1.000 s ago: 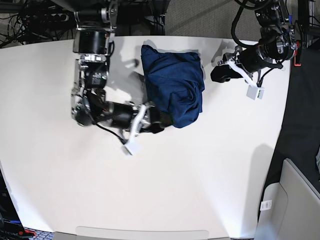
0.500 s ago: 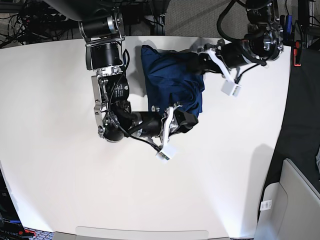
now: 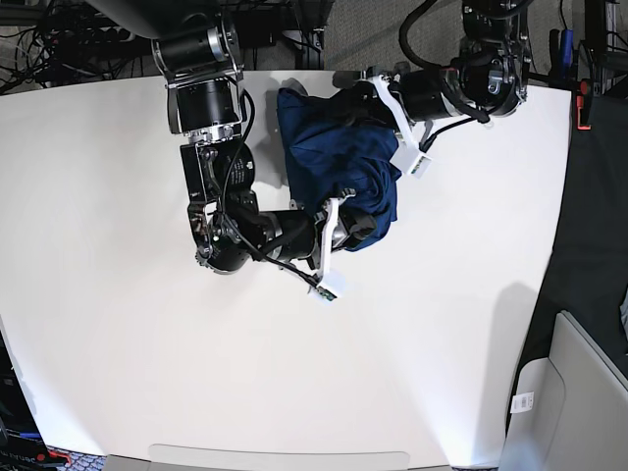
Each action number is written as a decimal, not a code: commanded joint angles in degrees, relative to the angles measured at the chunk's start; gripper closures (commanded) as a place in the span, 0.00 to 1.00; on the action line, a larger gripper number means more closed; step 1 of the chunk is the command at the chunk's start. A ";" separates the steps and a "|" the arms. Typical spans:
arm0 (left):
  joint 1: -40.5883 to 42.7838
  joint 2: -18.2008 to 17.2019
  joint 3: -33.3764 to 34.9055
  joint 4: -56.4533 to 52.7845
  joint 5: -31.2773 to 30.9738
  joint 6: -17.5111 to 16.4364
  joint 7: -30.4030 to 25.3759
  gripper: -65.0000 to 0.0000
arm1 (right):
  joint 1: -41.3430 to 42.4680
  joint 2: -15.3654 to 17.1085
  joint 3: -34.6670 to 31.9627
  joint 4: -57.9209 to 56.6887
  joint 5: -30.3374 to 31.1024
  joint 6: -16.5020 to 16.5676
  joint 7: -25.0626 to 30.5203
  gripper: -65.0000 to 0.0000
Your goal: Fold the T-shirt properly
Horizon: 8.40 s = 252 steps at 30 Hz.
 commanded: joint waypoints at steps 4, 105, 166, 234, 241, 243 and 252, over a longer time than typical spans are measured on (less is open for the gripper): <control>-0.49 -0.24 -0.09 0.96 -3.68 0.32 -0.76 0.85 | 3.21 -1.08 -0.06 -2.62 -0.33 0.36 2.45 0.80; 0.22 -1.73 1.85 2.63 49.68 23.97 -17.64 1.00 | 7.26 9.99 14.18 -5.79 -0.41 0.36 5.71 0.92; 14.11 -18.35 33.85 3.25 64.63 29.95 -45.07 0.89 | 6.47 9.37 8.38 -9.13 -0.77 0.36 9.84 0.73; 1.54 -19.84 54.59 -2.56 75.00 51.00 -38.74 0.57 | 5.59 9.37 8.82 -9.13 -0.33 0.36 11.24 0.73; 0.75 -19.84 54.24 -2.12 75.00 51.00 -38.74 0.92 | 5.59 9.29 8.91 -9.13 -0.33 0.36 11.33 0.73; -0.57 -19.93 54.15 -2.03 75.00 51.00 -38.57 1.00 | 5.59 9.37 8.91 -9.13 -0.33 0.36 11.33 0.73; -2.95 -19.93 45.80 -0.45 75.00 51.00 -36.81 1.00 | 5.59 9.37 8.64 -9.13 -0.33 0.36 11.24 0.73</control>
